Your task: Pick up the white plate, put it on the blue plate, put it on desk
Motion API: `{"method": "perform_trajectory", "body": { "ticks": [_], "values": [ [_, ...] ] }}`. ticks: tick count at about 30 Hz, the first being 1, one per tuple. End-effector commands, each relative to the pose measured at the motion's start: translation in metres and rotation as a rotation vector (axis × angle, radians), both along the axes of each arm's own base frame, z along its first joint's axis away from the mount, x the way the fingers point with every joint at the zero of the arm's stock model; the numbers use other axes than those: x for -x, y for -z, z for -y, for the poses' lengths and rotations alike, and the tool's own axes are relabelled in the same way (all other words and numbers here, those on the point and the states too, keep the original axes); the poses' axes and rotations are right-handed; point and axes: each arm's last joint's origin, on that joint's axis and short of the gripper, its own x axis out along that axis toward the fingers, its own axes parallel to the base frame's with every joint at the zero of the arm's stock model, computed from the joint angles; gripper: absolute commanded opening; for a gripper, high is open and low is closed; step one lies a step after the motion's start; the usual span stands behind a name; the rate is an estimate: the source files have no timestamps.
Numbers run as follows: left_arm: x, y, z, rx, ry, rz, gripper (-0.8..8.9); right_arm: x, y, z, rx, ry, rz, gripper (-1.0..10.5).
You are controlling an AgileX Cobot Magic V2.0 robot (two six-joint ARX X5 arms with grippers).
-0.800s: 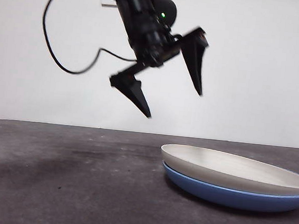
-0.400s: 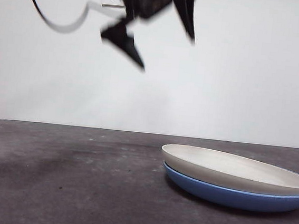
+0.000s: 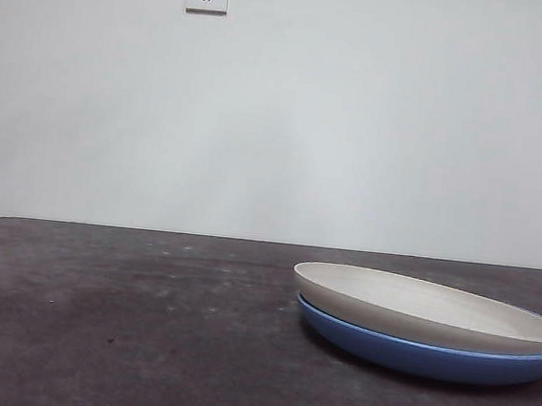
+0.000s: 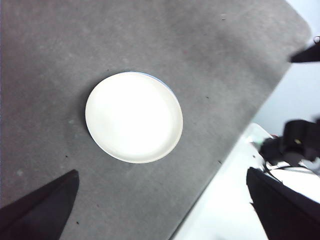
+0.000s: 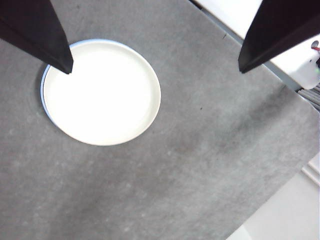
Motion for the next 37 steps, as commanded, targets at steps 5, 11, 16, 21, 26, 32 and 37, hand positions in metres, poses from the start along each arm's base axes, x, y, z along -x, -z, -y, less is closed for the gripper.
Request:
{"method": "perform_trajectory", "body": {
  "ticks": [5,11,16,21,26,32,37],
  "values": [
    [0.06,-0.003,-0.049,-0.018,0.06,0.067,6.03,0.002,-0.003,0.0,-0.029,0.023,-0.04,7.0],
    [0.097,0.023,-0.09,-0.001,0.001,0.171,6.03,0.002,-0.003,0.0,-0.065,0.056,-0.079,7.0],
    [0.121,0.051,-0.111,0.069,-0.012,0.246,6.03,0.002,0.0,0.0,-0.073,0.072,-0.137,7.0],
    [0.135,0.079,-0.124,0.115,-0.038,0.256,6.03,0.001,0.004,0.0,-0.056,0.076,-0.192,7.0],
    [0.143,0.089,-0.132,0.166,-0.061,0.275,6.03,-0.004,0.005,-0.001,-0.062,0.09,-0.222,7.0],
    [0.149,0.088,-0.136,0.19,-0.073,0.279,6.03,-0.035,0.014,-0.008,-0.027,0.116,-0.332,7.0],
    [0.153,0.088,-0.138,0.232,-0.047,0.249,6.03,-0.079,0.031,-0.009,0.039,0.126,-0.428,7.0]
  ]
}}
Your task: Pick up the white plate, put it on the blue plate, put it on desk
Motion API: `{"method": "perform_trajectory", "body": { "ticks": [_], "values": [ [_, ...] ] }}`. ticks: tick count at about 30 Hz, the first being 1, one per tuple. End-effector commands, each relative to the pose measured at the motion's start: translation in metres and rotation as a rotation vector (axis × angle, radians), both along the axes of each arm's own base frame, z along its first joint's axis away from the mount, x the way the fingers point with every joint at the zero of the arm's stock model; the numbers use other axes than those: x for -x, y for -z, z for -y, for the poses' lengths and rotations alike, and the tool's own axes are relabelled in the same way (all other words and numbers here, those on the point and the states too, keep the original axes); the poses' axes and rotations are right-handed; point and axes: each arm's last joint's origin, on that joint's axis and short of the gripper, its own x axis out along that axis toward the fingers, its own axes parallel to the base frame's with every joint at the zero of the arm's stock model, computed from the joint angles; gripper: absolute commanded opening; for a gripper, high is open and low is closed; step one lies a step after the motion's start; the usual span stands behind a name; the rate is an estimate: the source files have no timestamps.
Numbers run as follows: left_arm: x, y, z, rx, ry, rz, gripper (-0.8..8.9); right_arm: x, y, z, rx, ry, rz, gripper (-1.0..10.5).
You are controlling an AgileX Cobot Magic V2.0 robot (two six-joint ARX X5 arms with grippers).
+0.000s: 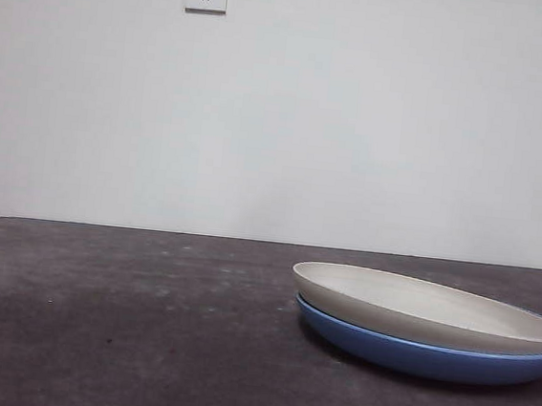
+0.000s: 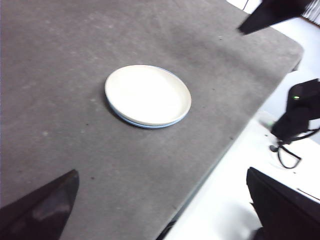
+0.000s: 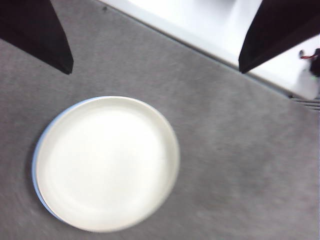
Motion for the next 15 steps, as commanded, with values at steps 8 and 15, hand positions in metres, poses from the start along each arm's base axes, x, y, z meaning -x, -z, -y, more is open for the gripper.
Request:
{"method": "perform_trajectory", "body": {
  "ticks": [8,15],
  "values": [
    [0.008,-0.004,-0.003,0.073,0.071,-0.033,6.03,-0.101,0.048,0.016,0.012,0.015,-0.127,7.0],
    [0.012,-0.005,-0.005,0.107,0.105,-0.064,6.03,-0.151,0.102,0.022,0.019,-0.001,-0.25,7.0]
  ]
}}
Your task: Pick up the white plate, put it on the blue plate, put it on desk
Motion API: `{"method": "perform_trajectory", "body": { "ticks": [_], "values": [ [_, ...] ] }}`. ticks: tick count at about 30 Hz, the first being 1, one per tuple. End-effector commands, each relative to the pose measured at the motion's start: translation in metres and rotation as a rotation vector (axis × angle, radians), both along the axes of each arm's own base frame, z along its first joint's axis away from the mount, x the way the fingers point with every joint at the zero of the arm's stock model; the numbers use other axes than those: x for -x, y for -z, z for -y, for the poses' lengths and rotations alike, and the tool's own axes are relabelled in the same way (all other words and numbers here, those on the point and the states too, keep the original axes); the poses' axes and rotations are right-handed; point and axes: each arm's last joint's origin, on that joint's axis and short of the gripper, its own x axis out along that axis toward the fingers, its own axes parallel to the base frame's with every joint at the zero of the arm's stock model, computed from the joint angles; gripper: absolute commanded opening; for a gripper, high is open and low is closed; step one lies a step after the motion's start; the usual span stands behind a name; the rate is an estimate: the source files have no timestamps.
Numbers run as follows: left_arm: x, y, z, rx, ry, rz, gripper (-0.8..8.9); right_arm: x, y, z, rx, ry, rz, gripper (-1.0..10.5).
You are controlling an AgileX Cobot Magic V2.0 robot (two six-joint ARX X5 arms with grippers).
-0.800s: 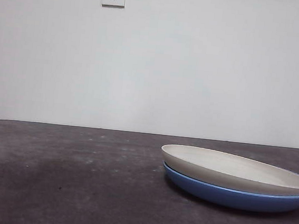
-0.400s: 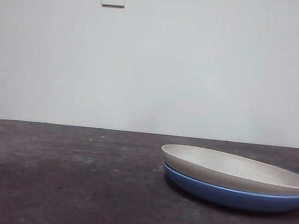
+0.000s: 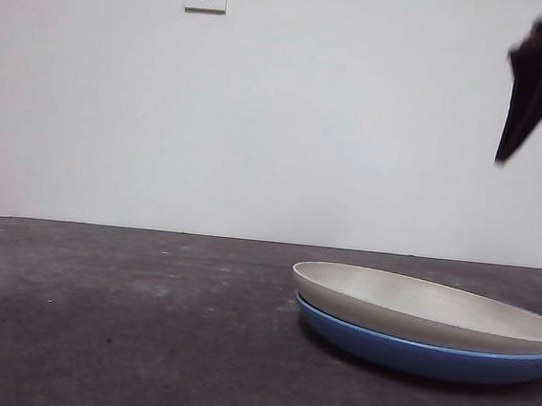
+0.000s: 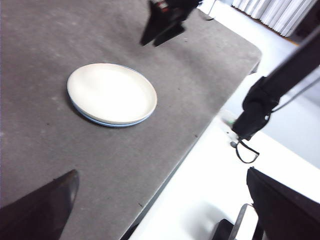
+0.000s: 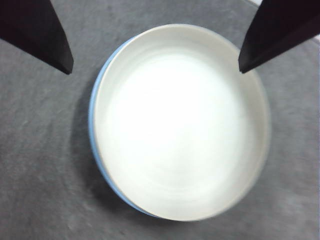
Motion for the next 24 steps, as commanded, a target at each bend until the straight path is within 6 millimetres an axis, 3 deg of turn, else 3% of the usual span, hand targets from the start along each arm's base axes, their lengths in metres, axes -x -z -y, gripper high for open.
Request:
{"method": "perform_trajectory", "body": {
  "ticks": [1,6,13,24],
  "values": [
    [0.003,-0.005,-0.001,0.035,0.016,-0.001,6.03,-0.018,0.017,-0.001,0.006,-0.046,-0.023,7.0],
    [0.004,-0.006,-0.002,0.048,0.016,0.008,6.03,-0.038,0.049,-0.001,0.005,-0.059,-0.075,7.0],
    [0.004,-0.006,-0.002,0.049,0.015,0.007,6.03,-0.049,0.073,-0.003,-0.051,-0.081,-0.116,7.0],
    [0.004,-0.006,-0.002,0.049,0.015,0.005,6.03,-0.055,0.087,-0.003,-0.057,-0.08,-0.147,4.7]
  ]
}}
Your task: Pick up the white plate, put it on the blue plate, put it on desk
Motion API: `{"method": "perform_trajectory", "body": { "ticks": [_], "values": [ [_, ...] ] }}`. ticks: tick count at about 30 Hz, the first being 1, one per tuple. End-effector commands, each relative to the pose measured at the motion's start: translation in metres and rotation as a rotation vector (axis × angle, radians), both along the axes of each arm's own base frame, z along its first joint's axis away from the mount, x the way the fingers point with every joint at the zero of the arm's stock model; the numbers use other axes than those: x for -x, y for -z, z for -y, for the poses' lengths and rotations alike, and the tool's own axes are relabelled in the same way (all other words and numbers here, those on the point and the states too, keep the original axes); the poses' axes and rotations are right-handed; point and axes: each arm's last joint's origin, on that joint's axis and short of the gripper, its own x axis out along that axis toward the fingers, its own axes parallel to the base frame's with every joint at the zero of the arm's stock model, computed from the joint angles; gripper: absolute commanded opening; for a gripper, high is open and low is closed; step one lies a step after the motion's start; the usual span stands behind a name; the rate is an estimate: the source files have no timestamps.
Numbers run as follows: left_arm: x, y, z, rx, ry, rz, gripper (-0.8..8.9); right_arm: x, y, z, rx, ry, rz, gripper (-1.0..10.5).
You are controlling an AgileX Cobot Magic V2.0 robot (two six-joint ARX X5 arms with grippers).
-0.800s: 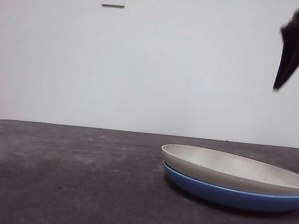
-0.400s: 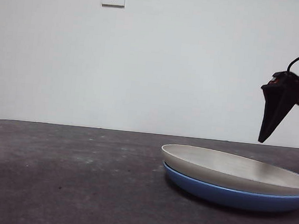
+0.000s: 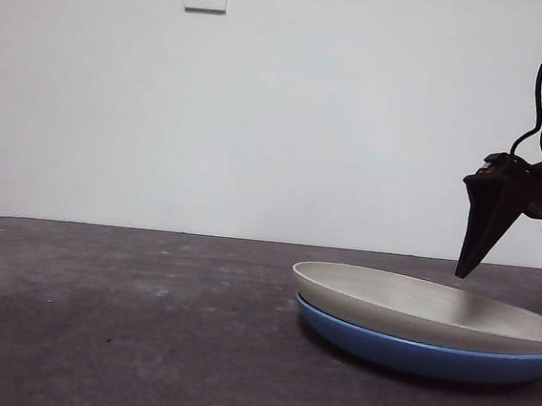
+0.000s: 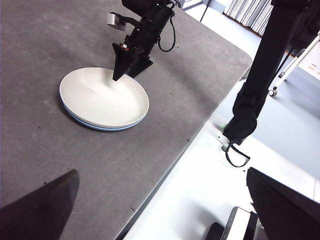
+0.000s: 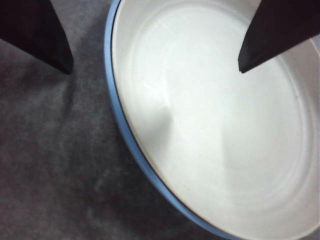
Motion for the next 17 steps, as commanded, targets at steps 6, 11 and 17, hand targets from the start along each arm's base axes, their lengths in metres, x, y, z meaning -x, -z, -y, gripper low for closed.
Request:
{"method": "perform_trajectory", "body": {
  "ticks": [6,11,17],
  "values": [
    [0.0008,-0.0044,-0.0002,0.019,0.009,0.012,6.03,-0.0067,0.0076,0.0002,0.039,0.008,-0.02,1.7],
    [0.0008,-0.0045,-0.0002,0.02,0.008,0.01,6.03,-0.0059,0.0096,0.0018,0.099,0.016,-0.038,0.2],
    [0.0008,-0.0045,-0.0002,0.019,0.008,0.011,6.03,-0.0065,0.0068,0.0033,0.136,0.023,-0.027,0.1]
  ]
}}
